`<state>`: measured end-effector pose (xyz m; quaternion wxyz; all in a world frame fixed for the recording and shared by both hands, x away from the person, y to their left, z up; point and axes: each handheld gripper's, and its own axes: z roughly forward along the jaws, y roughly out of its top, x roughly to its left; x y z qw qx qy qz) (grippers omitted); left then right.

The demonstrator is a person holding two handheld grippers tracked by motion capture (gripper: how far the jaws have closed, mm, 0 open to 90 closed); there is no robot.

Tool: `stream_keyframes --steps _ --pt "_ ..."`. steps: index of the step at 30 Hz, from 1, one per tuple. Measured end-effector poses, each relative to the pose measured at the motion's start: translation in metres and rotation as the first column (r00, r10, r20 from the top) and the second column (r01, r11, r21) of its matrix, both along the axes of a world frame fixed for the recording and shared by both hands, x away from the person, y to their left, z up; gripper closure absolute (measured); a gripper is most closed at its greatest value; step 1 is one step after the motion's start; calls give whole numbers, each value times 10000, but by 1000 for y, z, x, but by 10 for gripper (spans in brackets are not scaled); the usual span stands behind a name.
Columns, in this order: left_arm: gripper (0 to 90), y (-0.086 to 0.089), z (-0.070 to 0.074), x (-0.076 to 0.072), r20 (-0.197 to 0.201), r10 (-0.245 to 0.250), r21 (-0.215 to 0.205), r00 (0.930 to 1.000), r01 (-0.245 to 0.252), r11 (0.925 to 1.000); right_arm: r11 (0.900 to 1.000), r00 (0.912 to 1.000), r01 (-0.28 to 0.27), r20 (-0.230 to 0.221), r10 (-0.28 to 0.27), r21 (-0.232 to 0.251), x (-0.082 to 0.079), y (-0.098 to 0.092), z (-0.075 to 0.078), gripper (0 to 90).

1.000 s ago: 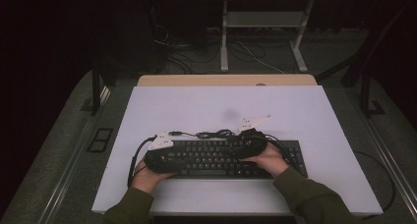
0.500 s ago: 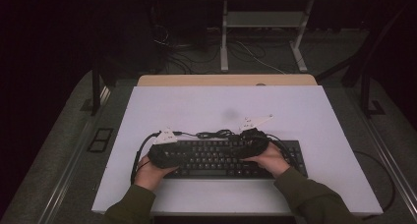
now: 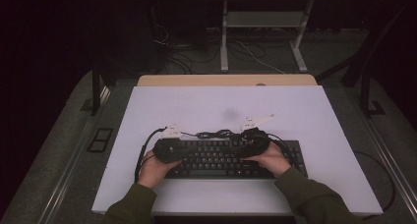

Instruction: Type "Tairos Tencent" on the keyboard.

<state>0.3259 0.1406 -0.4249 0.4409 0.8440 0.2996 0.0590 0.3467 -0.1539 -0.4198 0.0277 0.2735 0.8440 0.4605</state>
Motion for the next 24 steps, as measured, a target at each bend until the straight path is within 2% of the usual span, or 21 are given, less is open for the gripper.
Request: stream_keyframes --steps 6,12,24 --pt "888 -3 -3 1 20 -68 100 10000 67 9999 10000 10000 -45 1 45 -22 0 1 -1 379" --pt "888 -6 -5 1 80 -184 469 9998 180 9987 10000 10000 -56 6 57 -67 0 2 -1 379" --pt "888 -10 -9 2 29 -302 659 9995 299 9974 10000 10000 8 -4 -8 -3 -1 1 -1 379"
